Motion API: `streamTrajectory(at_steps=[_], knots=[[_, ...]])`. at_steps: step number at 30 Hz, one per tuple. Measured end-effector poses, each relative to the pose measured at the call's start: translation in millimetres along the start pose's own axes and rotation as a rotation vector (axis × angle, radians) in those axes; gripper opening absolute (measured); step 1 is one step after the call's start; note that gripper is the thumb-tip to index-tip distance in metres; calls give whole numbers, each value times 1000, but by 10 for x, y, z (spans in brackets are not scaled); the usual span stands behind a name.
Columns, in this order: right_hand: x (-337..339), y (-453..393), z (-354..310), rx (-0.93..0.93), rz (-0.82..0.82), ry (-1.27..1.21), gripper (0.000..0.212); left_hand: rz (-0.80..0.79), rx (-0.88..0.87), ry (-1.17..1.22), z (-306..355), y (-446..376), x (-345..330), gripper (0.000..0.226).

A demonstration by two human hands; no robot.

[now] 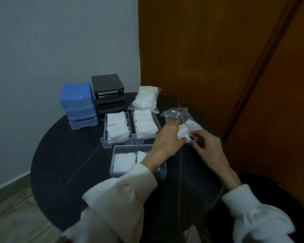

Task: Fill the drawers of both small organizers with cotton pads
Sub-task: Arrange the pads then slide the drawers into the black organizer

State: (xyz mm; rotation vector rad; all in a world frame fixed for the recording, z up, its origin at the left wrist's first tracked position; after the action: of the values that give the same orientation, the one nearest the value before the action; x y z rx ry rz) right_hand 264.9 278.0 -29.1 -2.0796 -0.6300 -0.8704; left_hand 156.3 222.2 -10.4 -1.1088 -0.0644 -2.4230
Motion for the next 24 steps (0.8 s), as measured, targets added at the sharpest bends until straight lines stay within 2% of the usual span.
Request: streamTrajectory(at_steps=[4,11,17,24], knots=[[-117,-53,8,-5,-7,-20,29,30,10,-47,-16,-56,-82,35],[-183,-101,28,-29,16,75,28,21,-26,39,-12,-16,-72,30],[-113,-114,11,-13,14,74,4,48,-38,25,-62,-38,-84,21],[-4,-34,170,-114,57,-32,8,77,40,61,-173,-88,-74,26]])
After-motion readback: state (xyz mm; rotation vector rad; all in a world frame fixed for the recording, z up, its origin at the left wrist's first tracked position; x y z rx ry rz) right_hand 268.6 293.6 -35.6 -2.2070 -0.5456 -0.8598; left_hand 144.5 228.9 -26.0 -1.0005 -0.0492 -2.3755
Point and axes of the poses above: each hand's wrist, its own y-axis away from the middle knuckle, its own x-axis out of the back of the hand, z = x × y, the point moved 10 cm from there along -y, towards the middle knuckle, and after that the axes turned 10 degrees about x, right-handed, at the moved point
